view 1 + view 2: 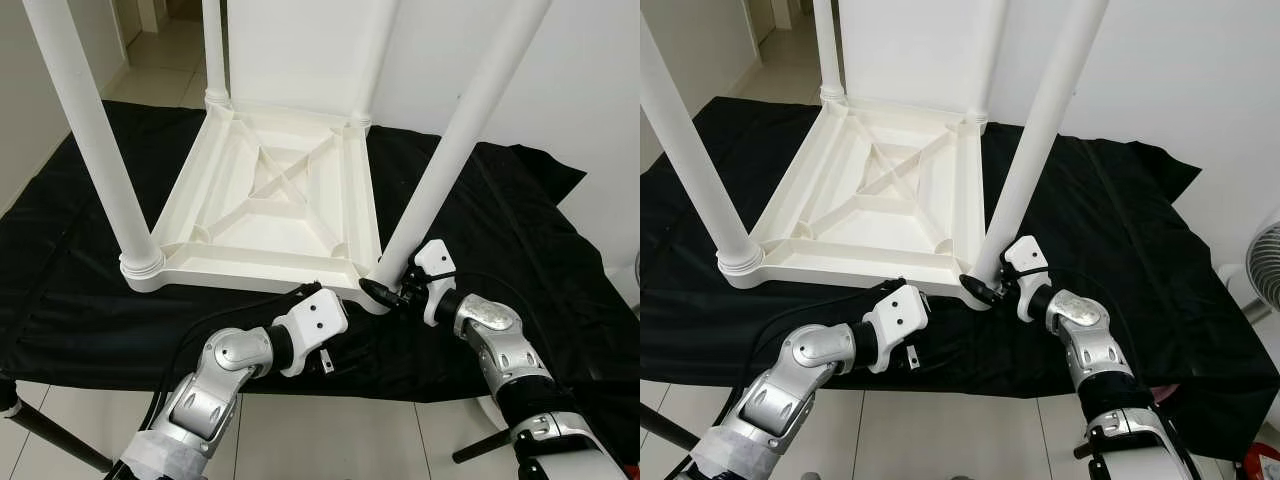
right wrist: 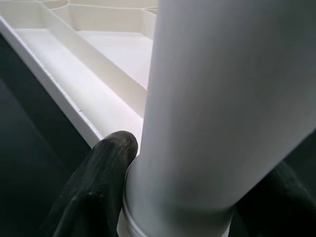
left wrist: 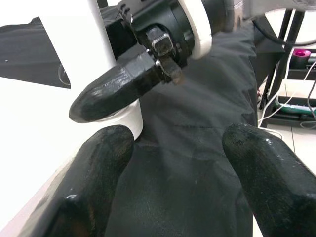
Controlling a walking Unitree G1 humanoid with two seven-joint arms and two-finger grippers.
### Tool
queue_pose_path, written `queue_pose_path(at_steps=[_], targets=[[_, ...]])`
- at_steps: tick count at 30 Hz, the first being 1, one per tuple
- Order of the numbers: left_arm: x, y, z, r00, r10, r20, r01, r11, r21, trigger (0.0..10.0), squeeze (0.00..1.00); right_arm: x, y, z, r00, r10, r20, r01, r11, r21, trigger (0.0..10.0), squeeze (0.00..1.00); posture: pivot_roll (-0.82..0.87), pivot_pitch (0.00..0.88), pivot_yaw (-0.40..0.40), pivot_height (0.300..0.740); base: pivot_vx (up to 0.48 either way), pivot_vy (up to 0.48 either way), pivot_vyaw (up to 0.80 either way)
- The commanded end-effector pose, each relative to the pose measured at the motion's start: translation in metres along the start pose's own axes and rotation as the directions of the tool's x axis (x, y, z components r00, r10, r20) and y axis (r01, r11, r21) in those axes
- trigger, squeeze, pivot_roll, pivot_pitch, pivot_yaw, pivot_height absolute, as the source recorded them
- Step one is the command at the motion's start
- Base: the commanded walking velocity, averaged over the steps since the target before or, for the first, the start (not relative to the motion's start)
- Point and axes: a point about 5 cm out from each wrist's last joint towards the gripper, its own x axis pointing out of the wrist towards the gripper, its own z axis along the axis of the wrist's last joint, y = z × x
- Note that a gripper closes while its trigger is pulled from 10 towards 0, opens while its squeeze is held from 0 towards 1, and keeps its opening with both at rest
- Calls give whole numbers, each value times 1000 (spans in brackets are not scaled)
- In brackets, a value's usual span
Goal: Building children table
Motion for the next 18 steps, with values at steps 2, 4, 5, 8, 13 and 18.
queue_pose_path(at_steps=[2,4,5,8,13,18], targets=[[0,1,0,999,45,-4,-45,999,-3,10000,0,0,5,-6,996,-93,-16,94,995,37,10000,0,-6,0,-94,740,0,0,0],[1,1,-1,999,44,-5,-44,999,-3,10000,0,1,6,-4,986,-167,-9,167,985,47,10000,0,-10,0,-91,740,0,0,0],[1,1,-1,999,41,-5,-42,999,-3,10000,0,2,8,-1,972,-233,7,232,971,59,10000,0,-16,0,-88,740,0,0,0],[2,2,-1,999,38,-5,-38,999,0,10000,0,5,11,3,936,-351,16,348,931,109,10000,0,-21,0,-85,740,0,0,0],[4,6,0,999,35,-1,-35,999,8,10000,0,12,23,6,808,-588,-25,578,786,218,10000,0,-30,0,-85,740,0,0,0],[6,6,1,999,36,3,-36,999,11,10000,0,24,34,9,768,-639,-47,630,740,238,10000,0,-28,0,-85,740,0,0,0]])
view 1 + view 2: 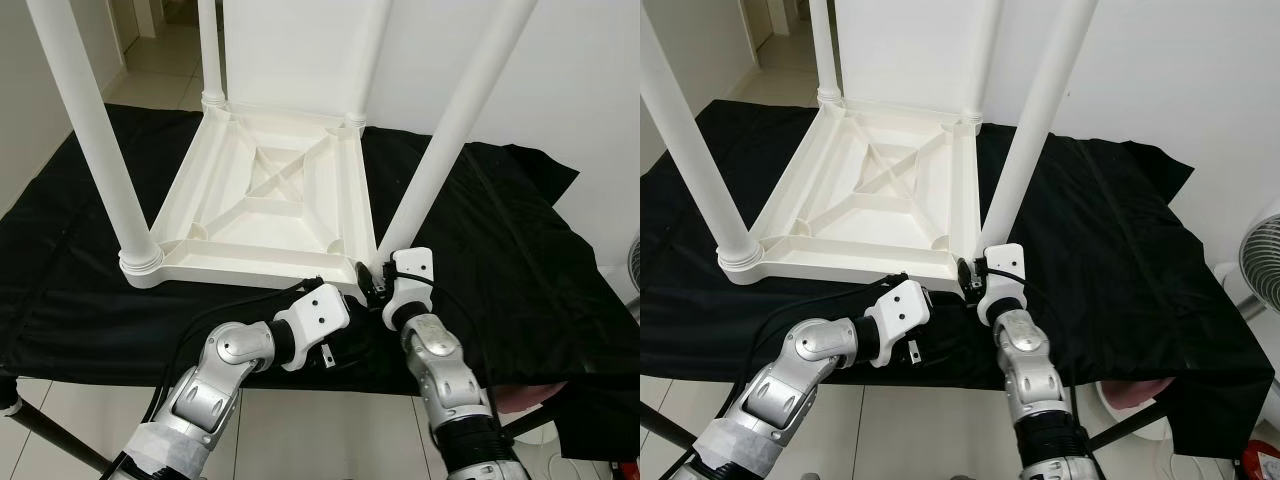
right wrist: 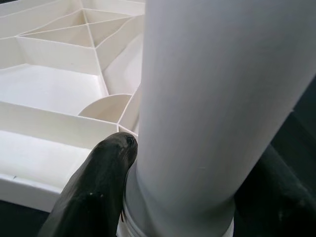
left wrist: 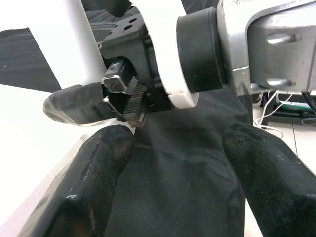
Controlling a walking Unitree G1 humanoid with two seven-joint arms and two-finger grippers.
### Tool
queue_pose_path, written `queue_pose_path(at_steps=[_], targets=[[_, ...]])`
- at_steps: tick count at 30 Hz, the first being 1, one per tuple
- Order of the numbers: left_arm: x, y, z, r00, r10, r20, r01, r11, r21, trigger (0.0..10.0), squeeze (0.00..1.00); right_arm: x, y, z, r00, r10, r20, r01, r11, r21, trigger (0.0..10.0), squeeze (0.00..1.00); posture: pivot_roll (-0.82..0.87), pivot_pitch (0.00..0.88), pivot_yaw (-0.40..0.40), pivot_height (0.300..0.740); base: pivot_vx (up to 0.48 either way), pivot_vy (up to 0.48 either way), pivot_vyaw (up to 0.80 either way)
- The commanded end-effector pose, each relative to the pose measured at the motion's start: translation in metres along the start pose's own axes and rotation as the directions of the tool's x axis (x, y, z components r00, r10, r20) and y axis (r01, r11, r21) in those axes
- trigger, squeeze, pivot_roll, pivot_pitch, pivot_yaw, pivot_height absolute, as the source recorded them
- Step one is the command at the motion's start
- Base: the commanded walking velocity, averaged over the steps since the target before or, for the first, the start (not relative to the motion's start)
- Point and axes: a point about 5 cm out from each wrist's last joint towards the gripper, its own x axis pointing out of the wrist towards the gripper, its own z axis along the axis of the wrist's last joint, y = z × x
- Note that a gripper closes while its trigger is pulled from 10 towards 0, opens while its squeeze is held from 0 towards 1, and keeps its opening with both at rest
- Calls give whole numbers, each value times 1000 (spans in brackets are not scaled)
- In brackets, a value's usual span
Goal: Building children table
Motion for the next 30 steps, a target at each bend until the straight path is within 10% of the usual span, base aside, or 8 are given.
queue_pose_path(at_steps=[1,7,8,14,16,17,30], targets=[[3,1,1,999,40,9,-40,999,2,10000,0,3,-1,6,998,-54,11,54,998,39,10000,0,-28,0,-85,740,0,0,0],[2,0,1,999,40,8,-40,999,1,10000,0,3,0,8,999,-41,15,40,998,44,10000,0,-24,0,-88,740,0,0,0],[1,0,0,999,42,7,-42,999,1,10000,0,2,-4,10,999,-35,22,34,998,45,10000,1000,-20,0,-92,740,0,0,0],[-1,3,0,998,56,4,-56,998,0,10000,0,-1,-22,21,997,12,74,-15,999,30,10000,1000,-18,0,-96,740,0,0,0],[-1,3,-1,998,57,3,-57,998,-1,10000,0,-2,-27,23,994,73,80,-74,997,8,10000,863,-16,0,-96,740,0,0,0],[-1,3,-1,998,57,2,-57,998,-1,10000,0,-2,-31,23,986,151,74,-150,989,-17,10000,0,-17,0,-95,740,0,0,0],[-2,5,0,999,53,1,-53,999,9,10000,0,9,-49,18,842,537,-50,-537,827,-167,9020,0,-9,0,-83,740,0,0,0]])
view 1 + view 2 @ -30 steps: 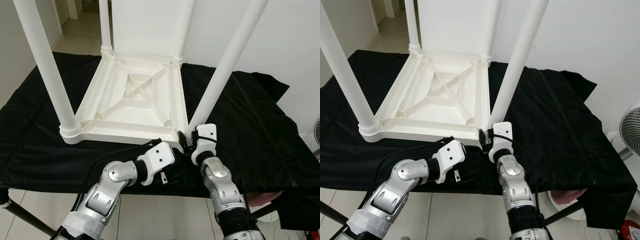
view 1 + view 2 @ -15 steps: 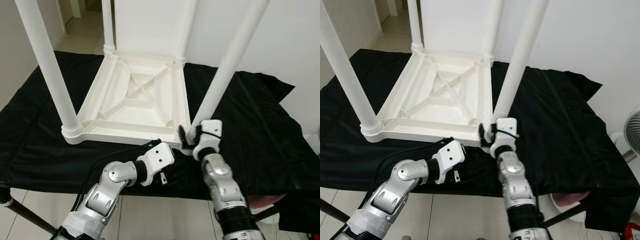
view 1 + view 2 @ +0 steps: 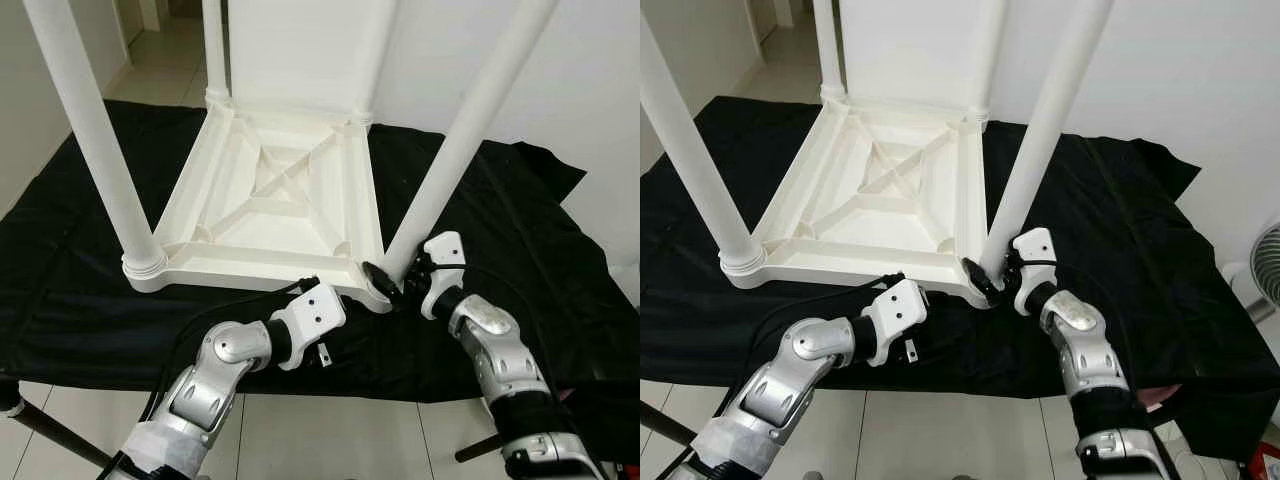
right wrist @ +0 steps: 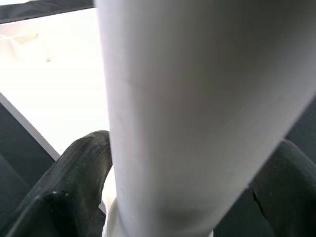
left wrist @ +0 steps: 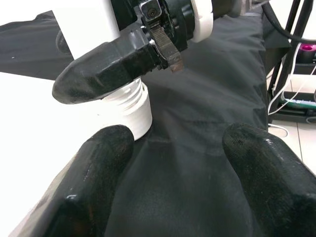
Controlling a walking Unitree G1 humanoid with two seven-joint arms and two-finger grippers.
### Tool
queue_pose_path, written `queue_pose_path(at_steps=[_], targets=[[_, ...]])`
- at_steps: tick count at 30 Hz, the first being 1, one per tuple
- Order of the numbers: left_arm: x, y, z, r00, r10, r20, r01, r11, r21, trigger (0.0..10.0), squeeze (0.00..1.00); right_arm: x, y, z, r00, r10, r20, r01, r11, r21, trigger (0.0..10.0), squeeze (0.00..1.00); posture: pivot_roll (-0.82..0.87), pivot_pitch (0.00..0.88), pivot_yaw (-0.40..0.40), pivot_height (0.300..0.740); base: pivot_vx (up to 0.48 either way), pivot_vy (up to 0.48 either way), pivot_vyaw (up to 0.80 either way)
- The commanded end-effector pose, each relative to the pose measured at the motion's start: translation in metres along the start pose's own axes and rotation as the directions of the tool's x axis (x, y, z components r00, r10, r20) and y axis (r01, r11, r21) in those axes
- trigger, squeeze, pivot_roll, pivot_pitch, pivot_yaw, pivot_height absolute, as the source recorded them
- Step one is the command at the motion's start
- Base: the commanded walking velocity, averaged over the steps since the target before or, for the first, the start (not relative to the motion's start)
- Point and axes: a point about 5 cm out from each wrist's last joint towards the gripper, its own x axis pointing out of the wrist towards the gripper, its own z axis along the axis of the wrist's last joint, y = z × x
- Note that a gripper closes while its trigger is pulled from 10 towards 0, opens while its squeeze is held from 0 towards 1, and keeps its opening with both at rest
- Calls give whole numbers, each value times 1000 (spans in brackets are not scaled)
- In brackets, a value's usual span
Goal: Building children table
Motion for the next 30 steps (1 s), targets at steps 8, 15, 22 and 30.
queue_pose_path(at_steps=[8,15,22,30], targets=[[-2,1,0,999,45,1,-45,999,5,10000,0,4,-1,-12,986,142,-86,-146,988,-41,0,0,6,0,-84,740,0,0,0],[-4,-1,-1,999,50,-1,-50,999,0,10000,0,-2,-4,-19,977,180,-111,-181,983,-6,0,0,11,0,-90,740,0,0,0],[0,0,1,999,43,6,-43,999,3,10000,0,-4,-13,-19,994,49,-103,-50,999,-10,10000,0,3,0,-94,740,0,0,0],[3,-2,1,999,37,11,-37,999,3,10000,0,3,3,-12,976,-214,-49,218,970,104,10000,0,-9,0,-99,740,0,0,0]])
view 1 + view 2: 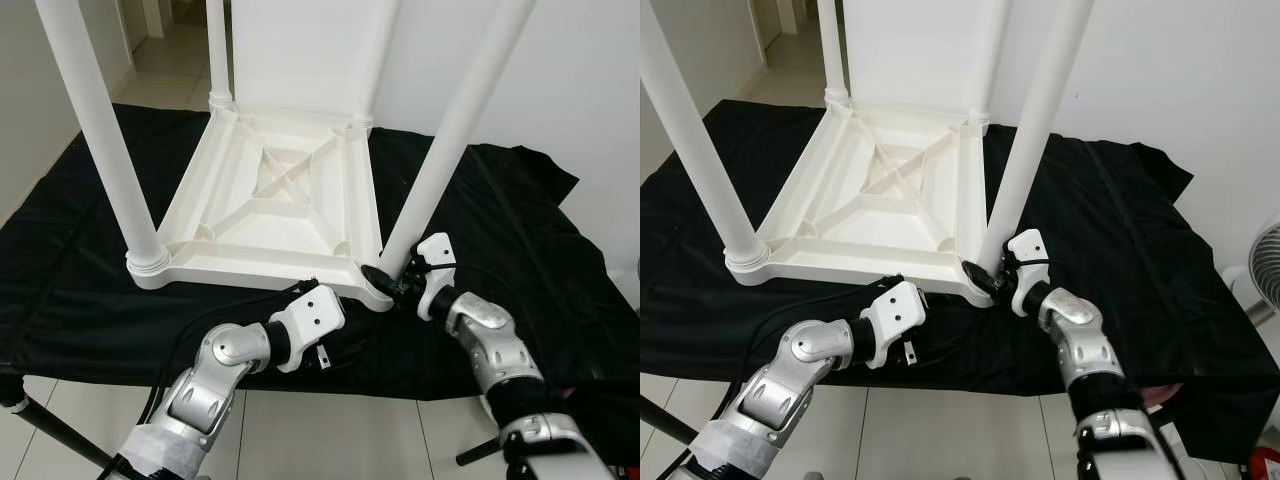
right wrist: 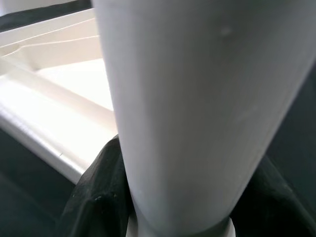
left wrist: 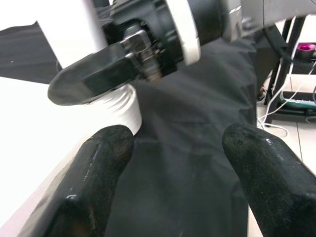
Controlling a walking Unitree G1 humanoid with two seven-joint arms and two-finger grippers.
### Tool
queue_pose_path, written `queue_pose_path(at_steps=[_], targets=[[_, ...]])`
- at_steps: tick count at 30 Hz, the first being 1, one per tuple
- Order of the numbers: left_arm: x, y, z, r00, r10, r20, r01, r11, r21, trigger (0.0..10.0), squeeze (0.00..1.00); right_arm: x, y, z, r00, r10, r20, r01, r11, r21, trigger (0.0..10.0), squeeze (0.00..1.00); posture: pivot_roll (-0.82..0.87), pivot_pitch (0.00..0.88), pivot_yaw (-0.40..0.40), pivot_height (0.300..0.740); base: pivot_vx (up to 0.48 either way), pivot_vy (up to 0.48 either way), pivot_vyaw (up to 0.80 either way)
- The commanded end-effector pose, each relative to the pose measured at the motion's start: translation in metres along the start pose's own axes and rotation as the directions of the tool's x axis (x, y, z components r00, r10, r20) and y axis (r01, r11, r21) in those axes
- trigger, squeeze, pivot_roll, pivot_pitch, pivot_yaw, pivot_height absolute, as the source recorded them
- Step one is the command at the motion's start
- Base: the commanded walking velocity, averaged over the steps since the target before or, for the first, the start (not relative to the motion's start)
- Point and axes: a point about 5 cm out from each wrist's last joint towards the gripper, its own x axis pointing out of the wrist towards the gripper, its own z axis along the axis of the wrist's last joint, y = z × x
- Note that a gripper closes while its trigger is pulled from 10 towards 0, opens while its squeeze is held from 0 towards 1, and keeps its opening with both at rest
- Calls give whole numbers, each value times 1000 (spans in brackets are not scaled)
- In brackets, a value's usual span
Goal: Building children table
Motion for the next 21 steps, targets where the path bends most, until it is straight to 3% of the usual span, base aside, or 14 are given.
queue_pose_path(at_steps=[1,2,7,14,17,21], targets=[[3,1,1,999,41,9,-42,999,6,10000,0,-3,-5,0,995,-94,-14,94,995,15,10000,0,-11,0,-101,740,0,0,0],[3,1,1,999,41,9,-42,999,6,10000,0,-3,-5,0,995,-94,-14,94,995,15,10000,0,-11,0,-101,740,0,0,0],[5,1,1,999,40,13,-40,999,6,10000,0,-2,10,4,936,-351,35,349,935,64,10000,0,-17,0,-104,740,0,0,0],[5,1,2,999,40,16,-41,999,6,10000,0,2,30,7,888,-456,50,454,890,47,10000,0,-14,0,-105,740,0,0,0],[5,1,1,999,41,16,-41,999,6,10000,0,5,38,9,884,-465,35,462,884,76,10000,0,-11,0,-106,740,0,0,0],[5,0,1,999,42,17,-42,999,4,10000,0,4,37,11,885,-464,37,459,884,93,10000,39,-11,0,-107,740,0,0,0]])
